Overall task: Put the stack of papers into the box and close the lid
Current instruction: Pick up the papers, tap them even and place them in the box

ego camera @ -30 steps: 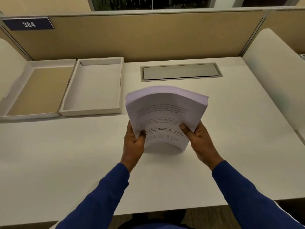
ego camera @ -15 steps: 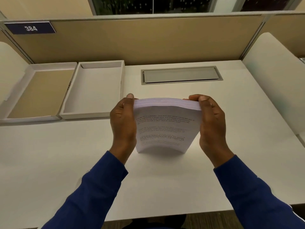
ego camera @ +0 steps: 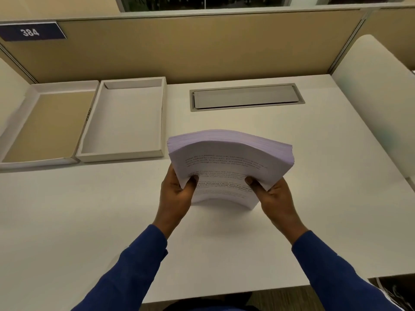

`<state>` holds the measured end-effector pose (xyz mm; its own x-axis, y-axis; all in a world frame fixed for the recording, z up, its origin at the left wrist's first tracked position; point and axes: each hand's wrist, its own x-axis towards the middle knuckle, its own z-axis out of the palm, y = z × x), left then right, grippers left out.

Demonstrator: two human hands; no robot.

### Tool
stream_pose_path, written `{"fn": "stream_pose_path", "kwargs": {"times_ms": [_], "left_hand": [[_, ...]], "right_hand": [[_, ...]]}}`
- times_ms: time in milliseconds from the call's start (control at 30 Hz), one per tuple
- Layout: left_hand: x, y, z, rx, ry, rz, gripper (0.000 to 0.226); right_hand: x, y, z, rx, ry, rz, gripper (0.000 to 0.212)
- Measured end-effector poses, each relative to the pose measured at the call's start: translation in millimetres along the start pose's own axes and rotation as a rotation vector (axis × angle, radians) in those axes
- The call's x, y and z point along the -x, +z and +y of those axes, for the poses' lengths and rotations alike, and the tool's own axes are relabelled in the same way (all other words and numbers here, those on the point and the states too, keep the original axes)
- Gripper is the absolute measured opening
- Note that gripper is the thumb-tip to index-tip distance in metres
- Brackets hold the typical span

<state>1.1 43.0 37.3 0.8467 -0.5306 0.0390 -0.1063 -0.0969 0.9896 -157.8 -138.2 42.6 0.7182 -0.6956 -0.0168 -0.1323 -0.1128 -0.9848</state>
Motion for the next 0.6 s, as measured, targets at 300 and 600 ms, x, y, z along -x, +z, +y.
{"fn": "stream_pose_path", "kwargs": {"times_ms": [300, 600], "left_hand": [[3.1, 1.1, -10.5, -0.003, 0.027, -0.009, 0.046], [4.3, -5.6, -45.0, -0.137, -0.163, -0.160, 0.047]], "right_hand": [[-7.2, -8.1, 10.0, -0.004, 0.011, -0.013, 0.033], [-2.3, 1.1, 36.1, 0.065, 0.168, 0.002, 0.031]]}}
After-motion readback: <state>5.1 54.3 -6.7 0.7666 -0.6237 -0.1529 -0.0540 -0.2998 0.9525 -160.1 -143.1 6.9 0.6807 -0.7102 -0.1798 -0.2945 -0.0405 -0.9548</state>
